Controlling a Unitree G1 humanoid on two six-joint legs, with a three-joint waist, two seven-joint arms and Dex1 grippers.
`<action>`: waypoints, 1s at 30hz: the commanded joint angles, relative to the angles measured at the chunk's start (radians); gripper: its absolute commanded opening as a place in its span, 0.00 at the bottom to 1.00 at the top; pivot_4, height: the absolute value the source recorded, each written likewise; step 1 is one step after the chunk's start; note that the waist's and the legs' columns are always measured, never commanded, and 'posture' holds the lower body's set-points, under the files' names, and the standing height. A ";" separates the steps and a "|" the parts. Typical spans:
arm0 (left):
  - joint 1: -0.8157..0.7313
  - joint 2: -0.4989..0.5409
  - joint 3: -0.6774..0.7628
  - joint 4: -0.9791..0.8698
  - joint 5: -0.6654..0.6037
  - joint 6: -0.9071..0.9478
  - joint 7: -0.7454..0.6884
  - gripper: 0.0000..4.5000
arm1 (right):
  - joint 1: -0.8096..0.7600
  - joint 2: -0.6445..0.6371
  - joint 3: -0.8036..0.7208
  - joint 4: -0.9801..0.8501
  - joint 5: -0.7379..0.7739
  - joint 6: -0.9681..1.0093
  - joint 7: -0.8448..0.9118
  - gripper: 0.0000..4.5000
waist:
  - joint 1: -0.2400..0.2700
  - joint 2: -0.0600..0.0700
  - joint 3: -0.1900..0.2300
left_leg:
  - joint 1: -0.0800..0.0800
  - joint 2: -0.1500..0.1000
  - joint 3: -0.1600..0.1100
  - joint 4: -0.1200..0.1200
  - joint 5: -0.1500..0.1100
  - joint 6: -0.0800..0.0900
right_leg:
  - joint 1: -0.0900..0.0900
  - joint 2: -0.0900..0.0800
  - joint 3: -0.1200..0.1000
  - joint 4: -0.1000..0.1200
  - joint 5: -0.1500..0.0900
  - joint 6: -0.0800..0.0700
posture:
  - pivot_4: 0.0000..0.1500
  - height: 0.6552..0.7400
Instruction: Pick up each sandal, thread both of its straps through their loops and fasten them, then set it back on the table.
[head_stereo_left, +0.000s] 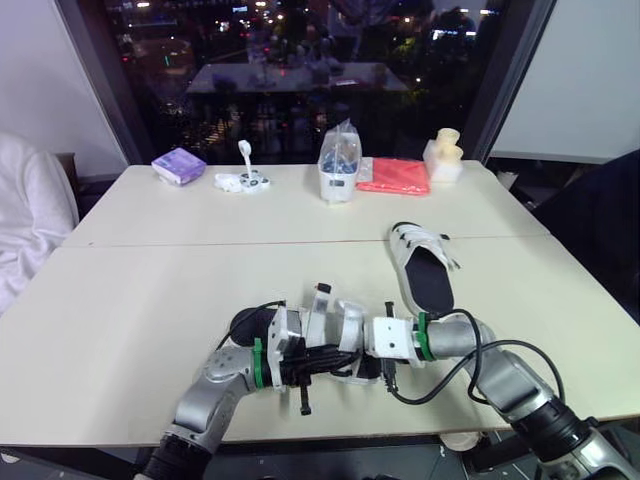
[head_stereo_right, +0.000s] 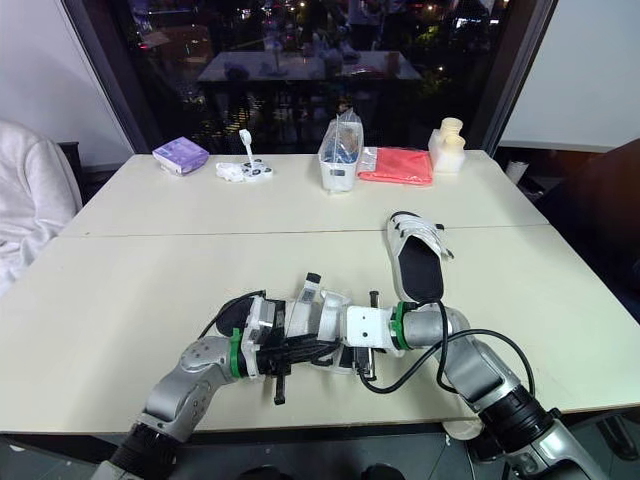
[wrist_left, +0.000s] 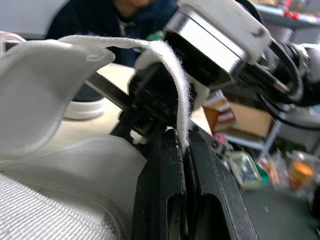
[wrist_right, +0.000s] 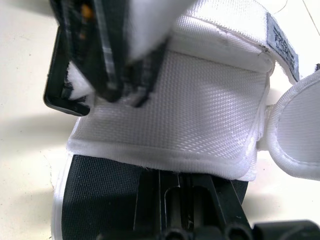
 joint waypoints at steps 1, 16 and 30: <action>0.007 0.029 -0.029 0.087 0.068 -0.007 -0.010 0.01 | -0.001 -0.005 0.011 0.037 -0.029 0.012 0.002 0.00 | 0.000 0.001 0.000 | 0.000 0.000 0.000 0.000 0.000 0.000 | 0.000 0.000 0.000 0.000 0.000 0.000 | 1.00 1.00; -0.061 0.074 -0.007 0.084 0.023 0.085 -0.033 0.72 | -0.008 -0.003 0.012 0.052 -0.032 0.002 -0.002 0.00 | 0.001 0.001 -0.001 | 0.005 0.001 0.000 -0.001 0.000 0.000 | 0.000 -0.002 -0.001 -0.001 -0.001 0.002 | 1.00 1.00; -0.103 0.173 0.074 -0.115 -0.166 0.356 -0.098 0.98 | -0.038 0.002 0.017 0.091 -0.039 -0.025 -0.004 0.00 | -0.002 0.001 0.002 | -0.002 0.001 0.000 -0.001 0.000 0.000 | -0.003 -0.001 -0.001 -0.001 -0.001 0.002 | 1.00 1.00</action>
